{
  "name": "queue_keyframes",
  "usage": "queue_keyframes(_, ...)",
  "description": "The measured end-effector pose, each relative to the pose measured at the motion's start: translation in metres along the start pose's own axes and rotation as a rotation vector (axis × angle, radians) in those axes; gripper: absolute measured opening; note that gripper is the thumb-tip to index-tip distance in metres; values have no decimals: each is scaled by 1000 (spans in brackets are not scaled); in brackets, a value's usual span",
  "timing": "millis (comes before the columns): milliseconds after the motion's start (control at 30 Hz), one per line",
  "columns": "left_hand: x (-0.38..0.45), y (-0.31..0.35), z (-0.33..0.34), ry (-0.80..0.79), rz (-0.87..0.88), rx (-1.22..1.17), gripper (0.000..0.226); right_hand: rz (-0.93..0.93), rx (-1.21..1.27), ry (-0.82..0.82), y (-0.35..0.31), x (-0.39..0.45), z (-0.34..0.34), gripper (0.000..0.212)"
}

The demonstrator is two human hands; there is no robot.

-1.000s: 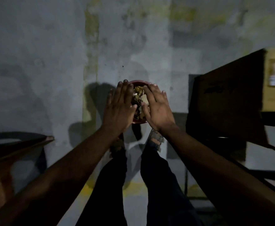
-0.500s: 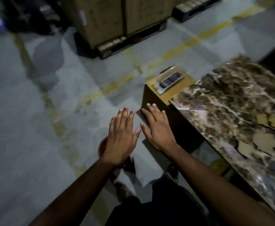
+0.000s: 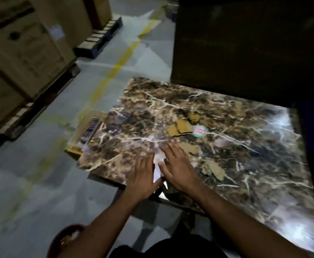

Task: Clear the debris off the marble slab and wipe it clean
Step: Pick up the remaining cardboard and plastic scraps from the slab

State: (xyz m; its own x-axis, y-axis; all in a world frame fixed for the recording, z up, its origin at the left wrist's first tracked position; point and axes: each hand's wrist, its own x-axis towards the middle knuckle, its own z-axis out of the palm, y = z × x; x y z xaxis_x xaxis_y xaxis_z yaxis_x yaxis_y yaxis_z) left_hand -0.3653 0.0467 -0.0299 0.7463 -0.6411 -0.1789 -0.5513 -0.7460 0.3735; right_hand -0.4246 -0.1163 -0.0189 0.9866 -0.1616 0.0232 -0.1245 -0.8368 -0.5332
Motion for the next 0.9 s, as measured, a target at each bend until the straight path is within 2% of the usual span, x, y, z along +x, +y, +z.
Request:
queue_keyframes(100, 27, 32, 28, -135, 3, 99, 96, 124, -32, -31, 59, -13, -23, 59)
queue_keyframes(267, 51, 38, 49, -200, -1, 118, 84, 582, -214, -18, 114, -56, -33, 69)
queue_keyframes(367, 67, 30, 52, -194, 22, 67, 77, 762, -74, -29, 129, -67, -18, 72)
queue_keyframes(533, 106, 27, 40, -102, 121, -54, 80, 776, 130, 69, 112, -22, -9, 56)
queue_keyframes(633, 129, 26, 36, -95, 137, -188, 82, 821, 189, 101, 97, 10, -6, 63)
queue_keyframes(733, 144, 16, 35, -100, 173, -349, 89, 768, 220, 77, 90, 34, -8, 73)
queue_keyframes(900, 166, 1, 20, -5, 256, -328, 90, 791, 158, 251, 118, 57, -38, 70)
